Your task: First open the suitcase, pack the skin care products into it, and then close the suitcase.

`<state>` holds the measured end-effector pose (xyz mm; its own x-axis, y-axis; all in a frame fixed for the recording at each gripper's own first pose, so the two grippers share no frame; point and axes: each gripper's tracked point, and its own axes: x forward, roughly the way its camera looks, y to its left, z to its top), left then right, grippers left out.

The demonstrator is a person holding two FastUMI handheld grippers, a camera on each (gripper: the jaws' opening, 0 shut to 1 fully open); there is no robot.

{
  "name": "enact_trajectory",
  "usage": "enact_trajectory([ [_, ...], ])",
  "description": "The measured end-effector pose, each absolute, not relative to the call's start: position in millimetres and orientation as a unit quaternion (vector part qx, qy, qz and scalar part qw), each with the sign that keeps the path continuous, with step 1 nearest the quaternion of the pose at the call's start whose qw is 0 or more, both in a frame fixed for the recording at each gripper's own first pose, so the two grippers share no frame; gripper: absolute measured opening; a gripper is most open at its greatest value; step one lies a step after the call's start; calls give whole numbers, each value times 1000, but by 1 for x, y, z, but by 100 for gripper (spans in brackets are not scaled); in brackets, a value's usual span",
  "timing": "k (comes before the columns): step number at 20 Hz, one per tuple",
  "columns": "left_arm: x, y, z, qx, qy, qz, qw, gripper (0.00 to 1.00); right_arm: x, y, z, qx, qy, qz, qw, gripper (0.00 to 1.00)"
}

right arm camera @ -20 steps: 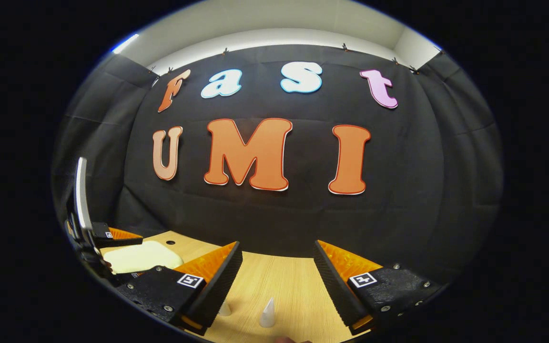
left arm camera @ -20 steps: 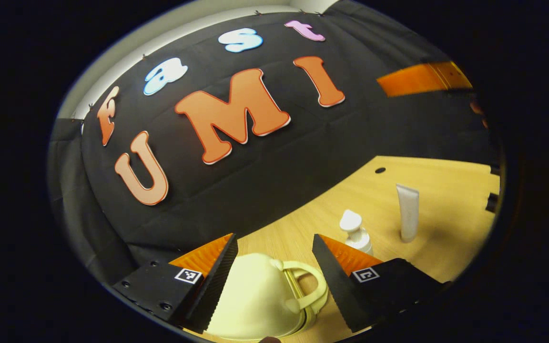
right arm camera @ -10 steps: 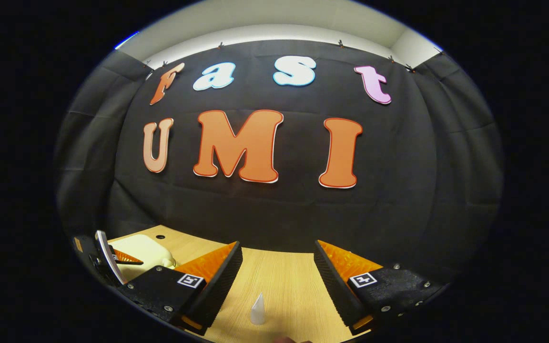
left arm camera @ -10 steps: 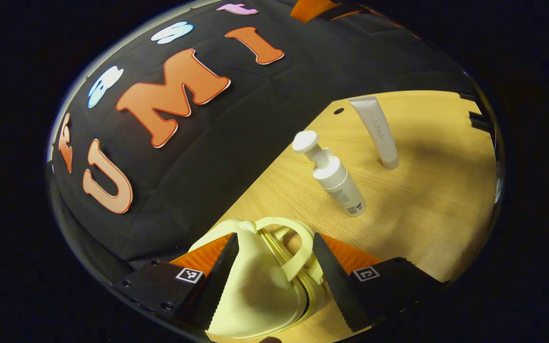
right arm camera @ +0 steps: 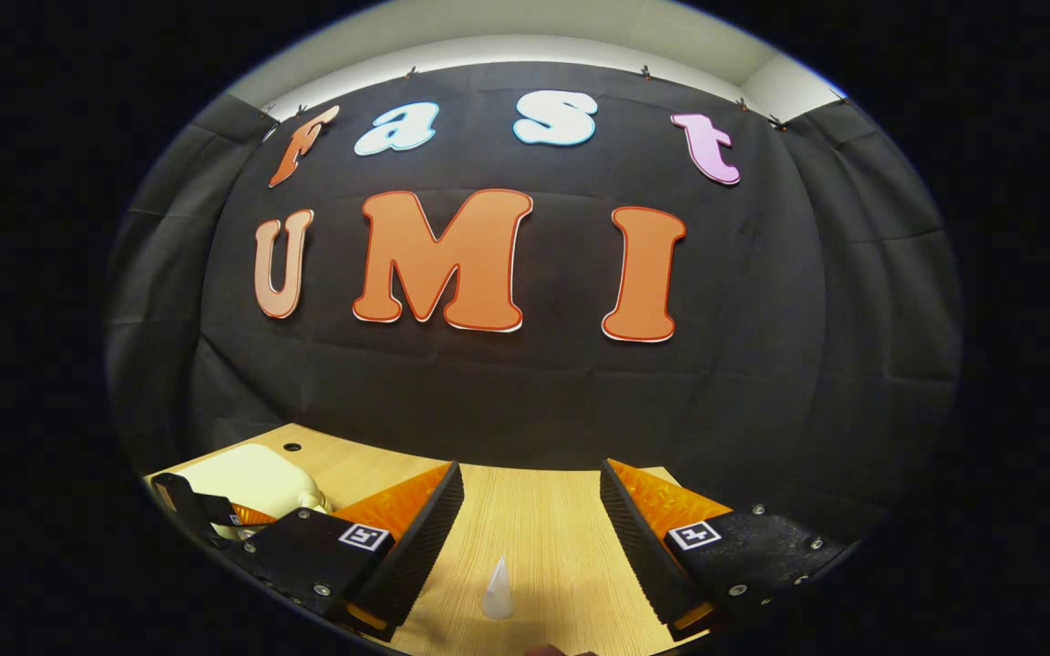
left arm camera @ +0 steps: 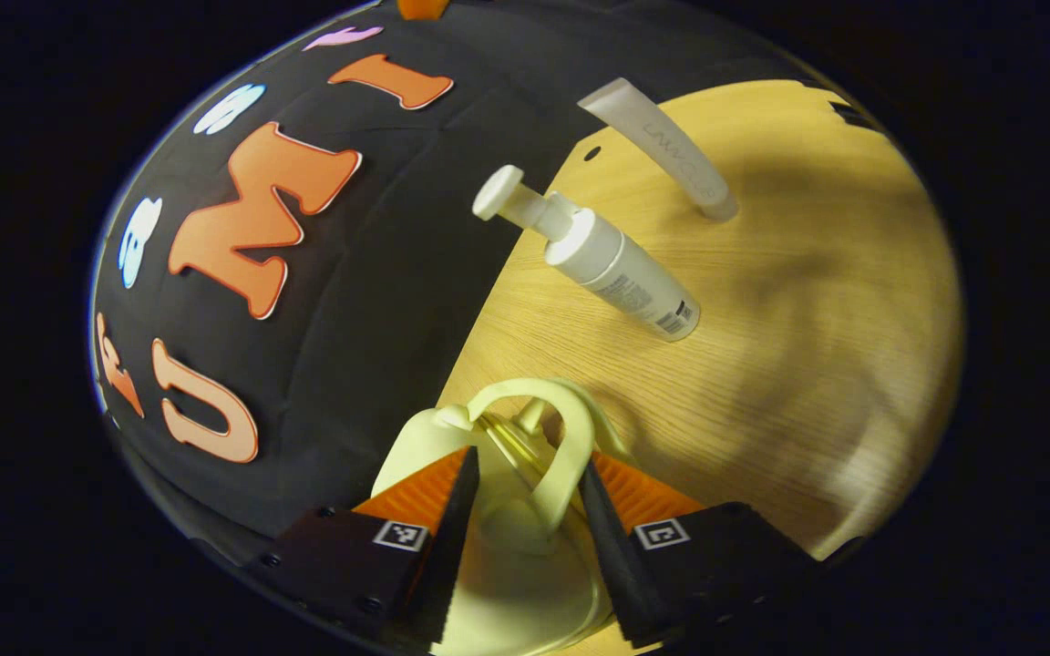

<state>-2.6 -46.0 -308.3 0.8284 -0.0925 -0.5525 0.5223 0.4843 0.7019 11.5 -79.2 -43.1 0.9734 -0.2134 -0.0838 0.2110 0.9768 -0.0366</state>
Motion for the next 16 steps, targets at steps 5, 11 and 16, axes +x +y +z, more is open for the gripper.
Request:
enact_trajectory([
  [5, 0, -51, -282, 468, 182, -172, 847, 14, 14, -73, -44, -16, 46, -108, 993, 95],
  [11, 14, -11, -218, 356, 171, -121, 911, 6, 20, -54, -43, -14, 48, -95, 994, 95],
  [16, 31, 49, -172, 225, 171, -52, 958, 3, 34, -27, -38, -23, 47, -72, 996, 96],
])
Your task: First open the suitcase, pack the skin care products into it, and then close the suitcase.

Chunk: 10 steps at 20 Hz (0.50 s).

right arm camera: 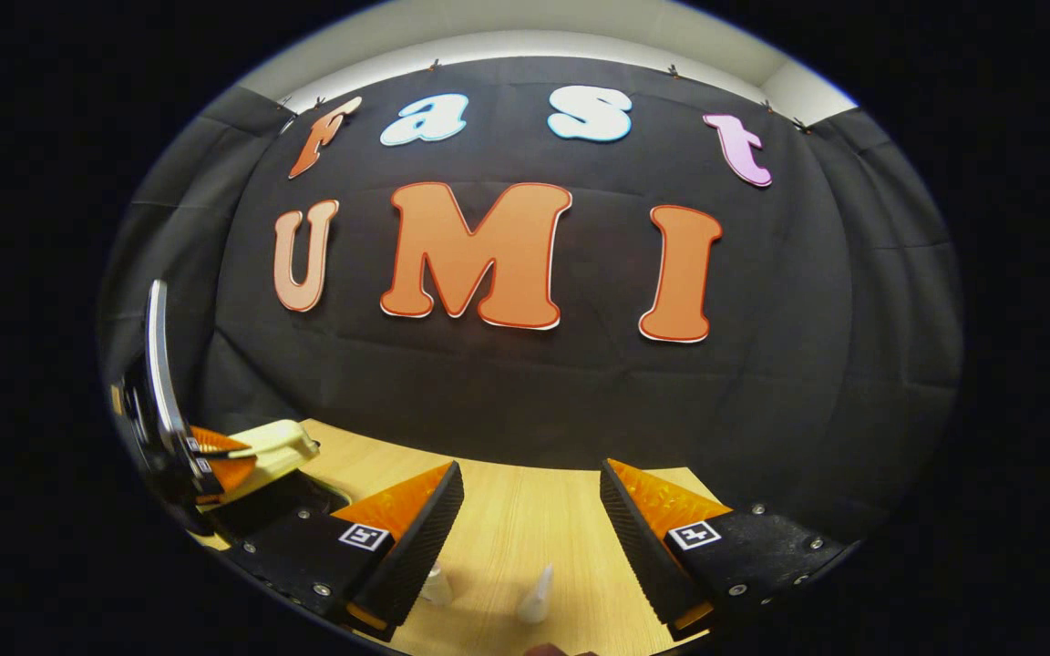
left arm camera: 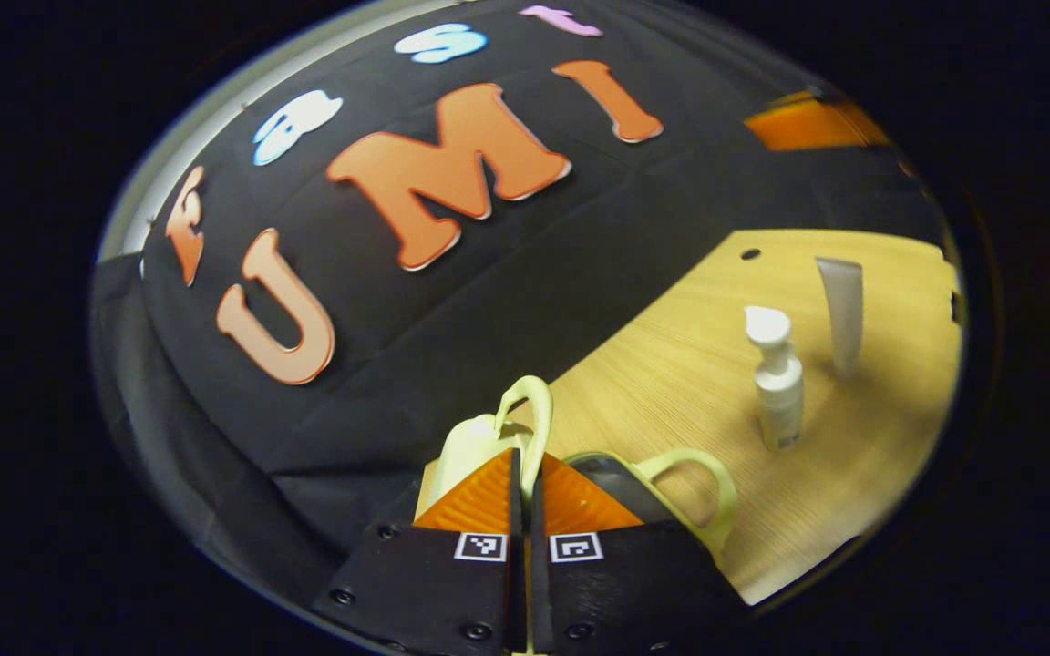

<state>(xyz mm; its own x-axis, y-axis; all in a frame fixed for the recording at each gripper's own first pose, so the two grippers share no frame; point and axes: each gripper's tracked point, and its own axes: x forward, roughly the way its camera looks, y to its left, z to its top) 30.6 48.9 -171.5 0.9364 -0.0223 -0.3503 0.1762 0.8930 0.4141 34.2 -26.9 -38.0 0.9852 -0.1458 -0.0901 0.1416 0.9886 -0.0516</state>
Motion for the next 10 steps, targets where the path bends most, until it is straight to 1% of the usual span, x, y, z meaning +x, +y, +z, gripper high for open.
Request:
enact_trajectory([
  [2, 30, 59, -167, 213, 162, -35, 963, 3, 40, -17, -36, -25, 47, -64, 997, 96],
  [5, 34, 83, -153, 146, 163, -1, 976, 3, 47, -5, -32, -33, 47, -56, 997, 96],
  [10, 34, 139, -142, 75, 156, 52, 984, 3, 58, 7, -25, -45, 45, -63, 996, 95],
])
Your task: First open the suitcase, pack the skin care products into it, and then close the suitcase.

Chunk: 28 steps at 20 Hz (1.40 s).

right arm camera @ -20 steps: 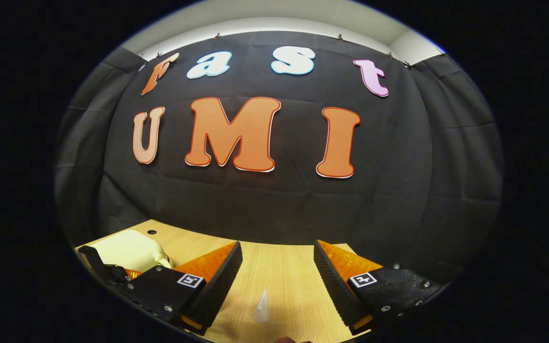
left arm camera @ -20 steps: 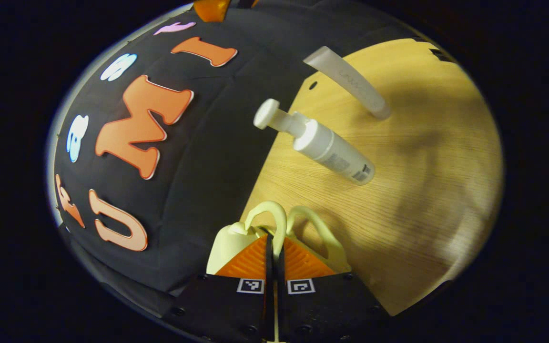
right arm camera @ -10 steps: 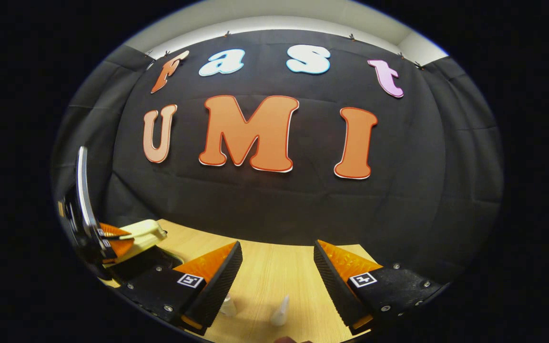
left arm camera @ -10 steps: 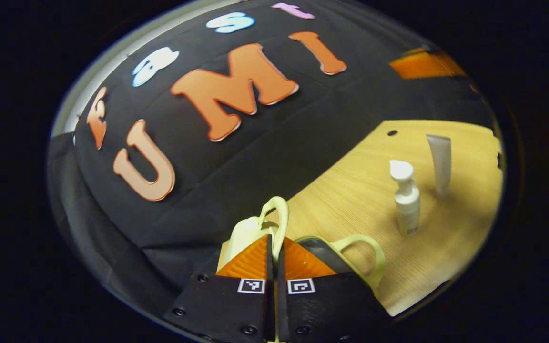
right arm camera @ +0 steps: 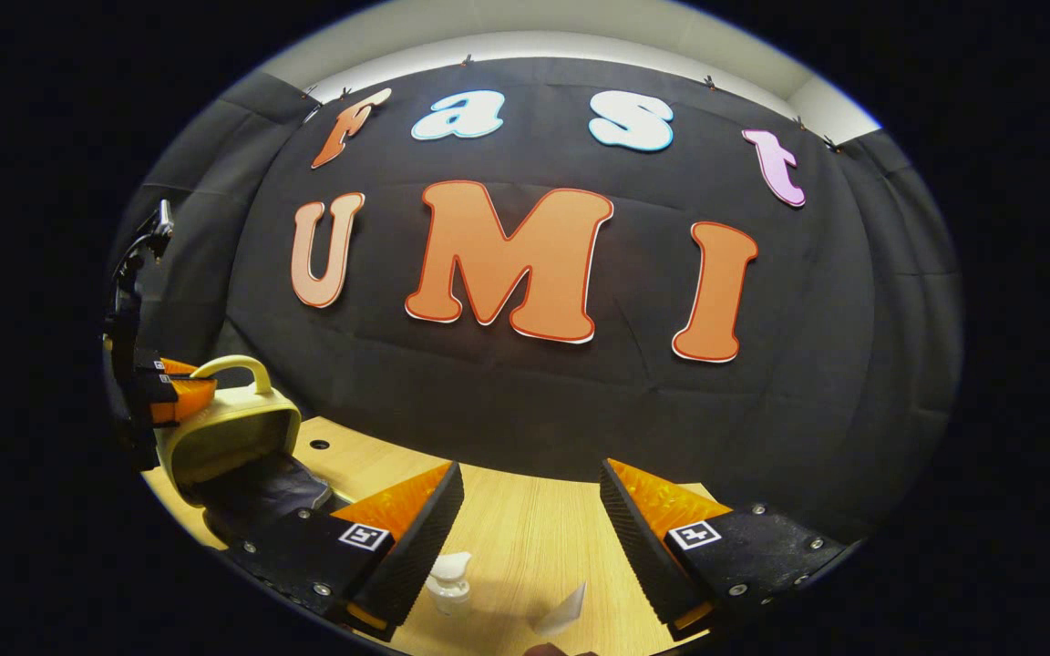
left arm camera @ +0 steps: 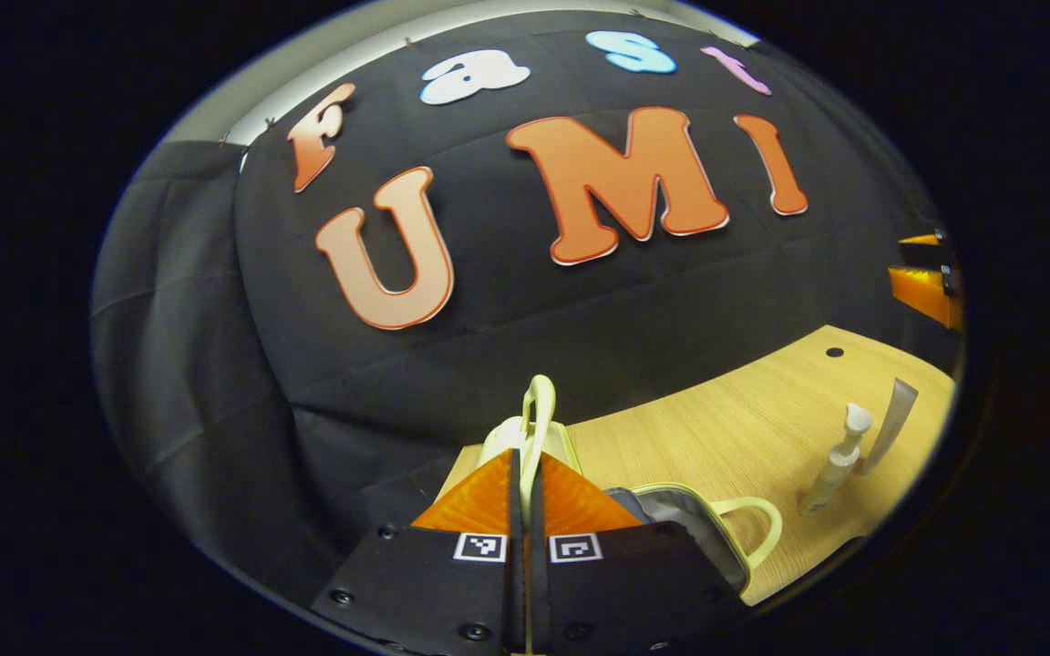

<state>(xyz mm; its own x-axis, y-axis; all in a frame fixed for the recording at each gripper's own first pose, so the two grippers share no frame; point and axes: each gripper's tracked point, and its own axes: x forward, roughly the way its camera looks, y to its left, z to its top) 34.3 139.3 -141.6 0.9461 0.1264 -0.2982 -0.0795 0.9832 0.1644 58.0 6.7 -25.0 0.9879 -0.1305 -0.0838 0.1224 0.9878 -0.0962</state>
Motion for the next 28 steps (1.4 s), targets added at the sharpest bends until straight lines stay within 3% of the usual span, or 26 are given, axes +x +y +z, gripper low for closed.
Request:
enact_trajectory([
  [7, 31, 268, -158, -32, 167, 133, 976, 3, 67, 34, -25, -59, 55, -86, 993, 96],
  [13, 30, 352, -227, -129, 208, 165, 955, 3, 82, 70, -25, -61, 64, -80, 993, 96],
  [22, 20, 403, -370, -207, 312, 178, 910, 4, 85, 97, -37, -45, 92, -90, 991, 95],
  [25, 11, 406, -392, -202, 338, 183, 901, 4, 80, 96, -41, -43, 102, -96, 989, 95],
  [27, 7, 414, -394, -178, 349, 199, 898, 16, 76, 92, -43, -41, 105, -101, 988, 95],
  [28, 10, 412, -382, -183, 340, 195, 901, 15, 74, 89, -44, -41, 106, -104, 988, 95],
])
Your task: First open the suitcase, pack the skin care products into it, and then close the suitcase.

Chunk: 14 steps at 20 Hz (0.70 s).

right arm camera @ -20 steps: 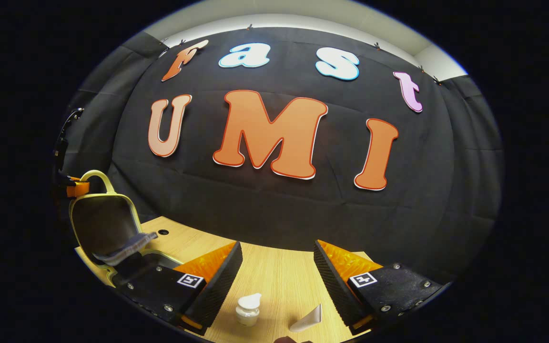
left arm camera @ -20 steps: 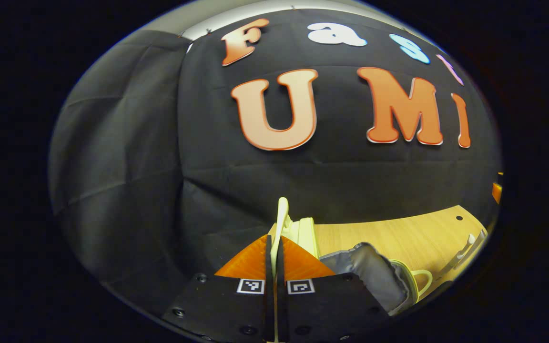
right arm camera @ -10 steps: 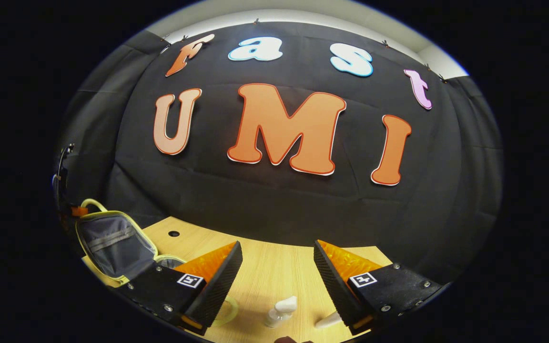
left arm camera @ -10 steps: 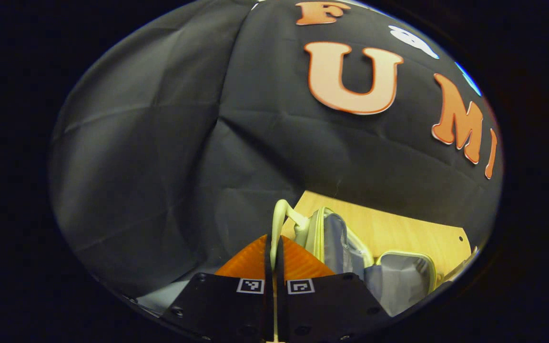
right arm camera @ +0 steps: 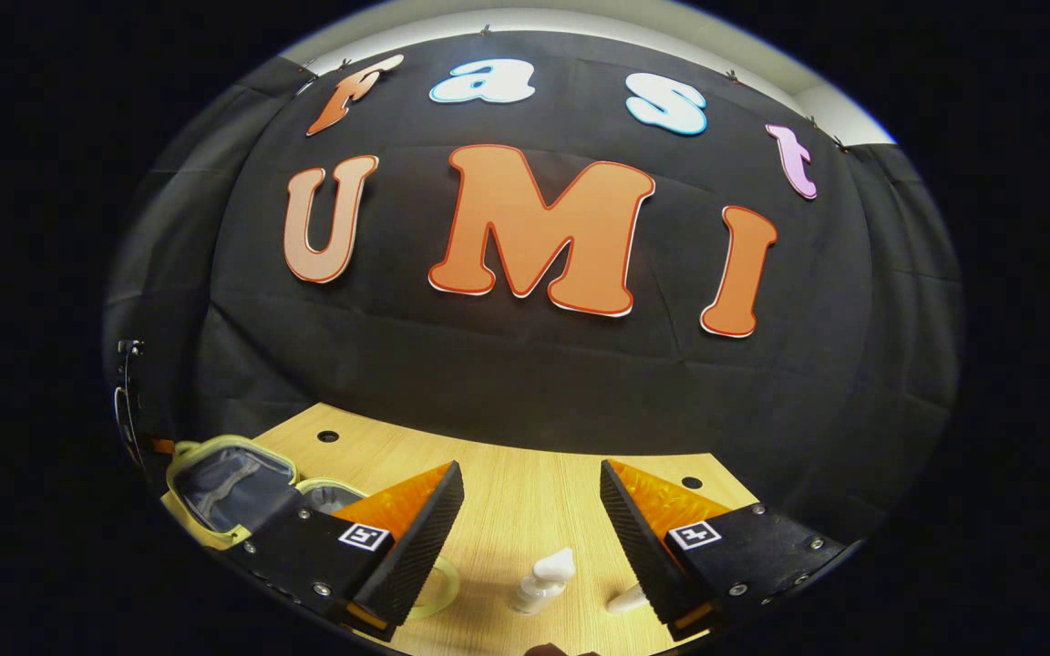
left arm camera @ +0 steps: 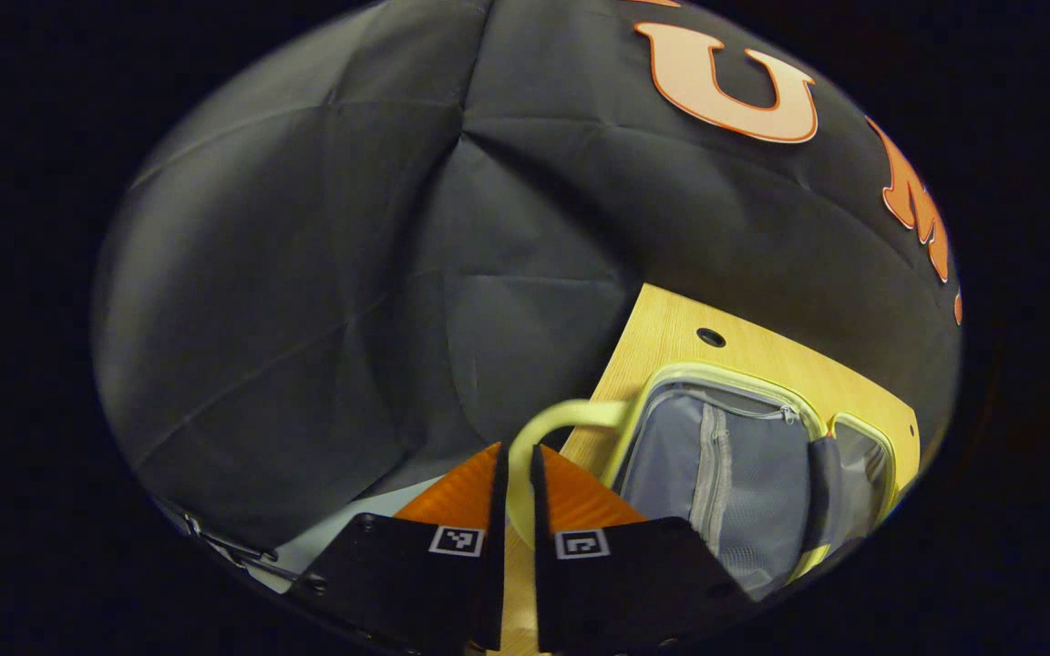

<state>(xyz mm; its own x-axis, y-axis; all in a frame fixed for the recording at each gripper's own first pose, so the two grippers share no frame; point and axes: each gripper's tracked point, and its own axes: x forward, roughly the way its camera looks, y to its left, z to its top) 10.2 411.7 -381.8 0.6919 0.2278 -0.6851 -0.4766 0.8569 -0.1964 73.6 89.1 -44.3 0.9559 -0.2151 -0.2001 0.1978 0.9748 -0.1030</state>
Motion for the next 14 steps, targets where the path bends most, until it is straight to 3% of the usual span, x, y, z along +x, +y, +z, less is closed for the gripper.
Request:
enact_trajectory([
  [1, 17, 405, -372, -180, 326, 191, 908, 21, 70, 86, -47, -39, 108, -107, 988, 95],
  [3, 21, 389, -349, -154, 304, 178, 923, 56, 66, 80, -49, -35, 109, -111, 987, 95],
  [5, 24, 365, -315, -129, 281, 156, 938, 62, 62, 74, -52, -32, 108, -112, 987, 95],
  [8, 35, 321, -267, -103, 246, 126, 955, 86, 56, 61, -57, -31, 107, -109, 988, 96],
  [14, 67, 187, -205, -58, 207, 30, 976, 93, 37, 28, -69, -35, 102, -104, 989, 96],
])
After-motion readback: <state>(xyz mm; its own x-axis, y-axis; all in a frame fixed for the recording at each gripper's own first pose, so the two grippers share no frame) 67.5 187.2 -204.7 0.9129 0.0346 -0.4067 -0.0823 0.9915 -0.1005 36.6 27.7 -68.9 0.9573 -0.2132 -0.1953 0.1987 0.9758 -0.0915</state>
